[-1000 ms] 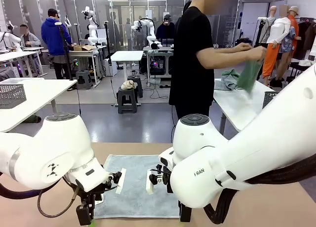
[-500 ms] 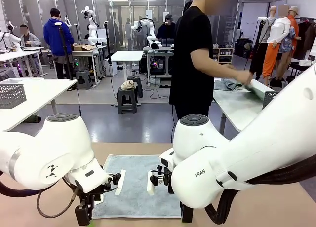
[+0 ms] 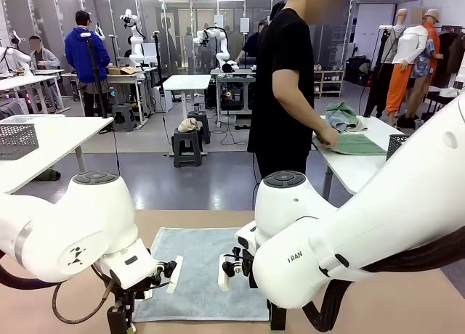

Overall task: Fold the towels and place them in the basket.
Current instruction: When a person lays out a Towel with hook on the table, fold it in half twice.

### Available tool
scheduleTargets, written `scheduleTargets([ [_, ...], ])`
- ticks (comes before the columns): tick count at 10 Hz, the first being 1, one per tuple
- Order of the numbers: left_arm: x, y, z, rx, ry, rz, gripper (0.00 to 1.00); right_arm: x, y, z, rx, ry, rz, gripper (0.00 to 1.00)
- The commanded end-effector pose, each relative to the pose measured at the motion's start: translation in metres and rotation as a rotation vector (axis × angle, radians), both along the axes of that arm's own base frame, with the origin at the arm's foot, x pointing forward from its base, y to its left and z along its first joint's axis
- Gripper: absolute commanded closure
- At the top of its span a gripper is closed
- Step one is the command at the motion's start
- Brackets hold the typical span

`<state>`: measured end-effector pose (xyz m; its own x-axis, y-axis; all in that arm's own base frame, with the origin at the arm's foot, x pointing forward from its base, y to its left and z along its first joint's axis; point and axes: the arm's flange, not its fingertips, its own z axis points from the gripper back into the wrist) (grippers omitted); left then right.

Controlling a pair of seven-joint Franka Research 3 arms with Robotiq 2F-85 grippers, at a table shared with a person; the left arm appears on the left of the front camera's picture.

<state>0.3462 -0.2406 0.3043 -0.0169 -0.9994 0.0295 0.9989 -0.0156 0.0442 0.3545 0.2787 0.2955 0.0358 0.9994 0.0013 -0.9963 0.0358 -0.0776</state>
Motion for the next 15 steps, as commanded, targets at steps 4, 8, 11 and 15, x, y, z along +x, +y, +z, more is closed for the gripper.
scheduleTargets([
  [4, 0.003, 0.000, -0.014, 0.039, 0.003, -0.005, 0.00, 0.002, 0.004, -0.013, -0.017, 0.004, -0.019, 0.00],
  [8, 0.002, -0.002, -0.010, 0.023, -0.066, -0.002, 0.00, 0.004, 0.002, -0.017, -0.007, 0.009, -0.020, 0.00],
  [11, 0.005, -0.002, -0.013, 0.024, -0.059, -0.003, 0.00, 0.005, 0.002, -0.019, 0.001, 0.014, -0.022, 0.00],
  [15, 0.007, 0.001, -0.018, 0.014, -0.062, 0.003, 0.00, 0.006, 0.001, -0.020, 0.007, 0.013, -0.025, 0.00],
])
